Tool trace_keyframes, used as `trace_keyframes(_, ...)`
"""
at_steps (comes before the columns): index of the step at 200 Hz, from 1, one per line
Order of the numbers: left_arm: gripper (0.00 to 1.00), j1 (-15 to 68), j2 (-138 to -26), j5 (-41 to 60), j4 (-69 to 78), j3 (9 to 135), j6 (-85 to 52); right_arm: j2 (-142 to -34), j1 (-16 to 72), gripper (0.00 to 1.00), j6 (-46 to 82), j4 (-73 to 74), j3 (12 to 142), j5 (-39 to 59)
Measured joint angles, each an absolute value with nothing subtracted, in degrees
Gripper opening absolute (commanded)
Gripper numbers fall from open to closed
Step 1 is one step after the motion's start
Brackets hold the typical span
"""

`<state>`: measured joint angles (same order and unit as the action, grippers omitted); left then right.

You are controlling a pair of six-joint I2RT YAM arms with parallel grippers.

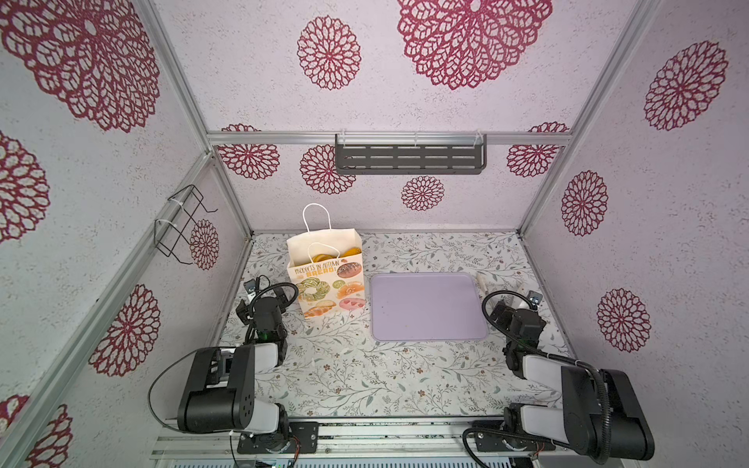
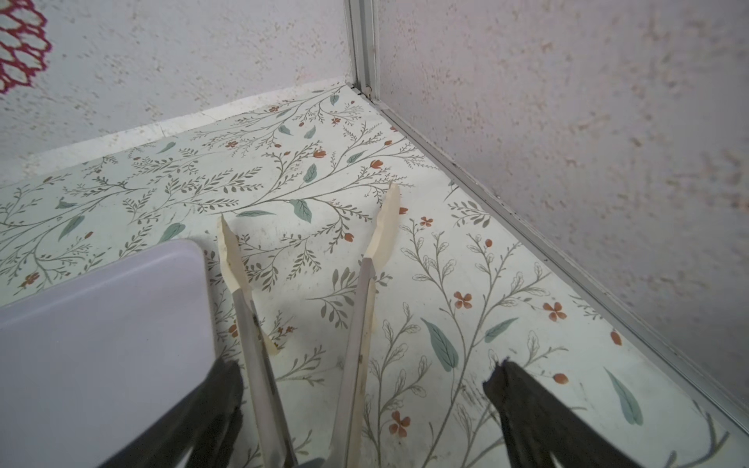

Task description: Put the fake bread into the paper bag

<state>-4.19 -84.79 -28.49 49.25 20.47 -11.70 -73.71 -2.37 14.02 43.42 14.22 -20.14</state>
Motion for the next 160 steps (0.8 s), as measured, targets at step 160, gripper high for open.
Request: trace_keyframes(160,0.97,-4.19,-89.38,-24.58,56.07,21.3,-9.43,-80.97,-2.37,0.99,10.07,70.11,7.31,-19.46)
